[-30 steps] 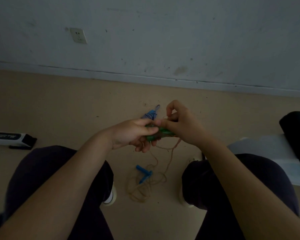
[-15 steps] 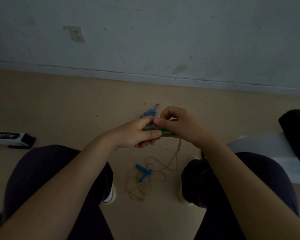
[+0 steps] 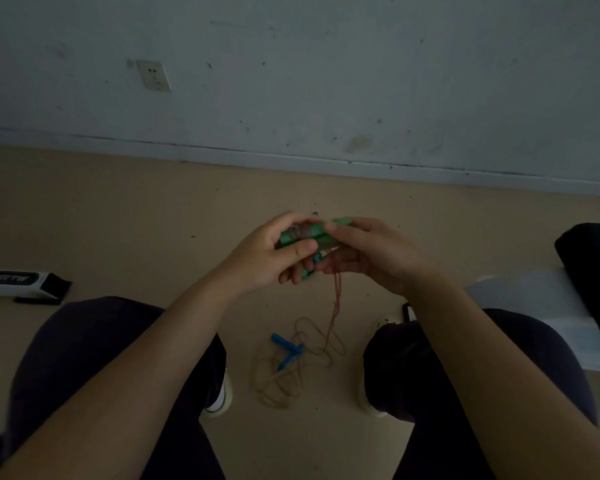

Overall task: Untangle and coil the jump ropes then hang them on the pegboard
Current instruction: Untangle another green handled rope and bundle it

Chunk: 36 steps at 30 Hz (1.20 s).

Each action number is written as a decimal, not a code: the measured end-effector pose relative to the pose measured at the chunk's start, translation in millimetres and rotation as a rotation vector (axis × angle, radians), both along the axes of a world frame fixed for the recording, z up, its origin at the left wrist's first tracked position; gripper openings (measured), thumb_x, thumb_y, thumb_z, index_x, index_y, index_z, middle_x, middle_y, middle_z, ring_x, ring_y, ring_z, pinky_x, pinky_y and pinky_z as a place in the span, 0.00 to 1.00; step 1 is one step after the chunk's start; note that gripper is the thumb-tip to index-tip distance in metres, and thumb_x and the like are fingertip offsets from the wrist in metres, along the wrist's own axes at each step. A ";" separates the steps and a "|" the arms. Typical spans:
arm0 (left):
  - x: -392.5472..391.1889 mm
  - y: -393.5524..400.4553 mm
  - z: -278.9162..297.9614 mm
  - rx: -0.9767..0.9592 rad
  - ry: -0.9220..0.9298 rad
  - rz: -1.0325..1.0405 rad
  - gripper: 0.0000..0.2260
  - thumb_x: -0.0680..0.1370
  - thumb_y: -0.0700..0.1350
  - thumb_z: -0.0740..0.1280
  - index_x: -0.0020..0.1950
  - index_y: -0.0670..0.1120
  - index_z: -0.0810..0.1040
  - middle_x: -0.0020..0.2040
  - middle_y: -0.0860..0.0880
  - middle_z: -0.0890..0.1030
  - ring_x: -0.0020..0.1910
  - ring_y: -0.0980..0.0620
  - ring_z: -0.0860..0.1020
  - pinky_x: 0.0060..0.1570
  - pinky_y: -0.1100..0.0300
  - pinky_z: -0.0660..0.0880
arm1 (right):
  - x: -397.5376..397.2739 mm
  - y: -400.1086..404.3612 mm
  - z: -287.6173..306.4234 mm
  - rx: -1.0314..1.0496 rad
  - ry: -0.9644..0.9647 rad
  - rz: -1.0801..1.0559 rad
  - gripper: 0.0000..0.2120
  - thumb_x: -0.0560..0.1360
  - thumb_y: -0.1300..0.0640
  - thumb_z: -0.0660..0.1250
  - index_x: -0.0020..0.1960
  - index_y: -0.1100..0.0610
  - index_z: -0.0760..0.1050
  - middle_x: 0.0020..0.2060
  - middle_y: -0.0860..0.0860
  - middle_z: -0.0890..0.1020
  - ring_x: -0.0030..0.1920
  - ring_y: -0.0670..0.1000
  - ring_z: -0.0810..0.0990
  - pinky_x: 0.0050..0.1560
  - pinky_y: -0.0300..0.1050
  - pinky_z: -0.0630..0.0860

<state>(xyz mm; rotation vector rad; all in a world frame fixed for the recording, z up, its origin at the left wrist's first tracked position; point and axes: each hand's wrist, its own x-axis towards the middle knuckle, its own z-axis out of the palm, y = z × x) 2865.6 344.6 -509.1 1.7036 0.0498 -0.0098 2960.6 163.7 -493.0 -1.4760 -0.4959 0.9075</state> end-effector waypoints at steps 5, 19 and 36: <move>-0.4 3.8 1.1 -0.196 0.054 0.057 0.15 0.77 0.48 0.69 0.63 0.51 0.73 0.35 0.50 0.82 0.29 0.52 0.77 0.27 0.62 0.70 | -6.8 11.3 -7.1 0.071 -0.019 -0.108 0.16 0.74 0.46 0.68 0.51 0.59 0.80 0.36 0.55 0.81 0.30 0.51 0.74 0.33 0.43 0.72; 1.5 7.5 -5.1 -0.224 0.115 -0.081 0.21 0.75 0.61 0.70 0.64 0.54 0.73 0.33 0.50 0.74 0.27 0.49 0.66 0.26 0.61 0.65 | -8.4 10.4 -7.3 0.155 -0.070 -0.135 0.15 0.76 0.50 0.65 0.48 0.63 0.77 0.33 0.55 0.78 0.28 0.48 0.71 0.29 0.38 0.67; 4.8 -3.3 -4.8 -0.239 -0.015 0.111 0.11 0.74 0.60 0.65 0.54 0.59 0.74 0.33 0.49 0.76 0.24 0.52 0.67 0.24 0.61 0.64 | -16.9 20.4 -3.0 0.068 -0.240 -0.178 0.08 0.78 0.61 0.67 0.53 0.65 0.79 0.32 0.48 0.81 0.27 0.40 0.74 0.29 0.33 0.68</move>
